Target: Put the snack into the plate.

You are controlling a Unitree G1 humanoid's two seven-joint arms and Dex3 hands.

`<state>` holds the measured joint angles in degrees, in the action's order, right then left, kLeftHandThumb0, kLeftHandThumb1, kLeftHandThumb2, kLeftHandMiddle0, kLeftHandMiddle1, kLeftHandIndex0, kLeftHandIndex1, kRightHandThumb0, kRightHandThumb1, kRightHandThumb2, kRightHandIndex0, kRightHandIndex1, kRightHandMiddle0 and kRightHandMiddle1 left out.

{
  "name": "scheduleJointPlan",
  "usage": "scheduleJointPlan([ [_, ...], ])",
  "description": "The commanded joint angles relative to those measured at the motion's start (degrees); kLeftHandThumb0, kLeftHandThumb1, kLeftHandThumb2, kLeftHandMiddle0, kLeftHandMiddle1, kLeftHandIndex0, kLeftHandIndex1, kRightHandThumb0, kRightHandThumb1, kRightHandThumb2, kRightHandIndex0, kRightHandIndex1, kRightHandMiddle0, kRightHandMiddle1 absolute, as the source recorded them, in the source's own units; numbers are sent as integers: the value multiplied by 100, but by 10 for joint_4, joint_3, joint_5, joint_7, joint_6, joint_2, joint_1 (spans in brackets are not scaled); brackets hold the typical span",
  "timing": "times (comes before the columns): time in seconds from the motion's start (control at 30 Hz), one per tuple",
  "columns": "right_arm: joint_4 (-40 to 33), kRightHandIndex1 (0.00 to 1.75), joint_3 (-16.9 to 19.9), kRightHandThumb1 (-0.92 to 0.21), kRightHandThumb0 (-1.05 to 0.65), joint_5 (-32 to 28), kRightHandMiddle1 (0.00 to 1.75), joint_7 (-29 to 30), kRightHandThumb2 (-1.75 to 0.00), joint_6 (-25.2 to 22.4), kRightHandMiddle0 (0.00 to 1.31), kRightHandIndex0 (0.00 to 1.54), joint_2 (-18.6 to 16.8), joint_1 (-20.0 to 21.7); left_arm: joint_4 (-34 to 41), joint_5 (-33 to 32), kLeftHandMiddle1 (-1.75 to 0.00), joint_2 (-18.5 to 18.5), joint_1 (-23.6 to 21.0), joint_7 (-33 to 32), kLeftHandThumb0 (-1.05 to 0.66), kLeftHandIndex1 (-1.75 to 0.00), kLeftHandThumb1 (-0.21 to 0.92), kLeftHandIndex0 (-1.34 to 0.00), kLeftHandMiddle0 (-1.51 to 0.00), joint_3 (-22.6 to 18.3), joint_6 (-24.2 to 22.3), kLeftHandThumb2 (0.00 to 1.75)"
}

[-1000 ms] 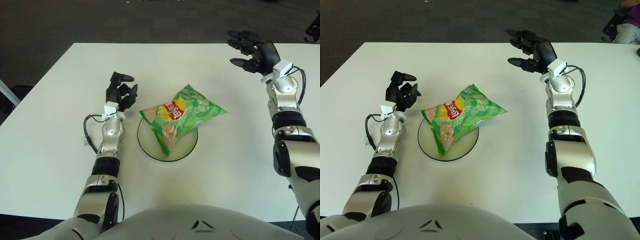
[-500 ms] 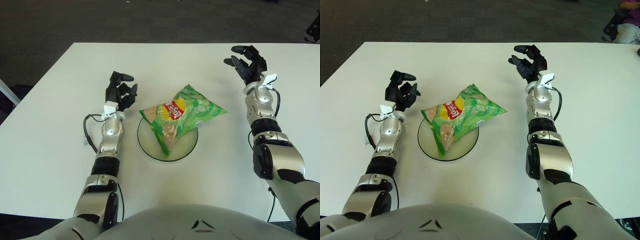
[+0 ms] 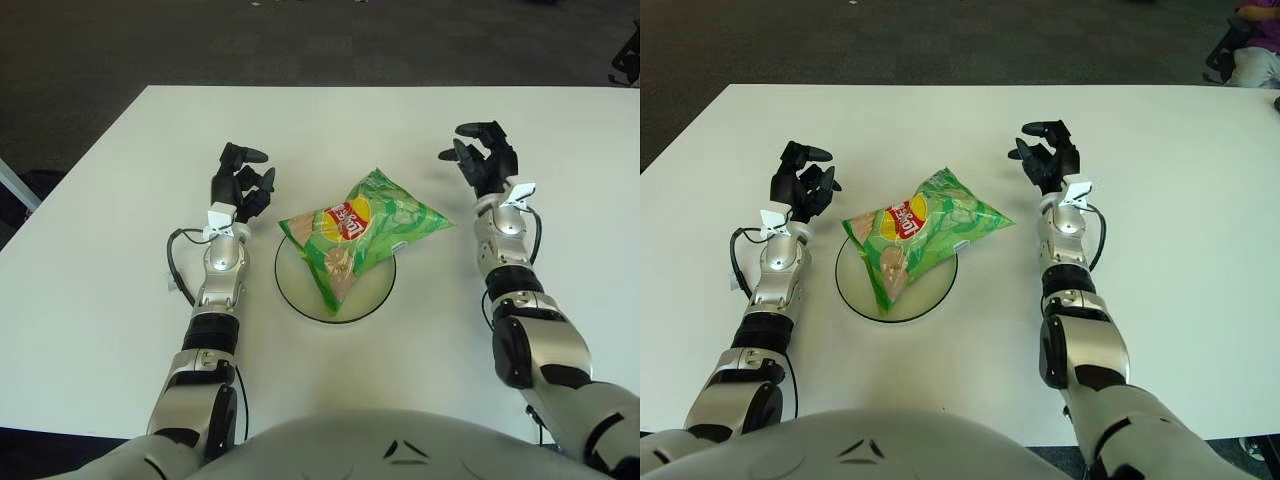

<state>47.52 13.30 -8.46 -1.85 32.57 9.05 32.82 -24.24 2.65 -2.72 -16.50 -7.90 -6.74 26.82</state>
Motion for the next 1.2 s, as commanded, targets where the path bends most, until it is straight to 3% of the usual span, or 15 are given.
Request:
scheduleJointPlan([
  [0.0,-24,130,6,-92,-1,-12,143,0,-25,30,32,62,-19,-21,7,-1,-166,-4,2,2,-36,-155,92,-40,-74,0,-3,34],
  [0.17,-42,129,9,-92,-1,6,141,33,-24,73,34,62,-46,-51,8,-2,-166,-3,3,3,-36,-155,92,-40,-74,0,-3,34],
  [0.27,-67,134,4,-82,-1,17,145,54,-43,70,34,61,-60,-72,10,-2,-166,-3,4,4,-36,-155,92,-40,-74,1,-4,34],
  [0.47,-132,148,-11,-65,-1,31,157,73,-76,21,30,57,-74,-108,16,-6,-166,-3,9,8,-36,-155,92,-40,-75,1,-5,34],
  [0.73,-212,162,-27,-50,-1,45,167,68,-104,-46,31,58,-65,-150,25,-11,-166,-4,16,18,-36,-155,92,-40,-75,1,-7,34],
  [1.17,-296,169,-42,-41,-1,46,174,56,-121,-100,31,59,-63,-193,55,-19,-167,-5,31,35,-36,-155,92,-40,-76,5,-30,33],
])
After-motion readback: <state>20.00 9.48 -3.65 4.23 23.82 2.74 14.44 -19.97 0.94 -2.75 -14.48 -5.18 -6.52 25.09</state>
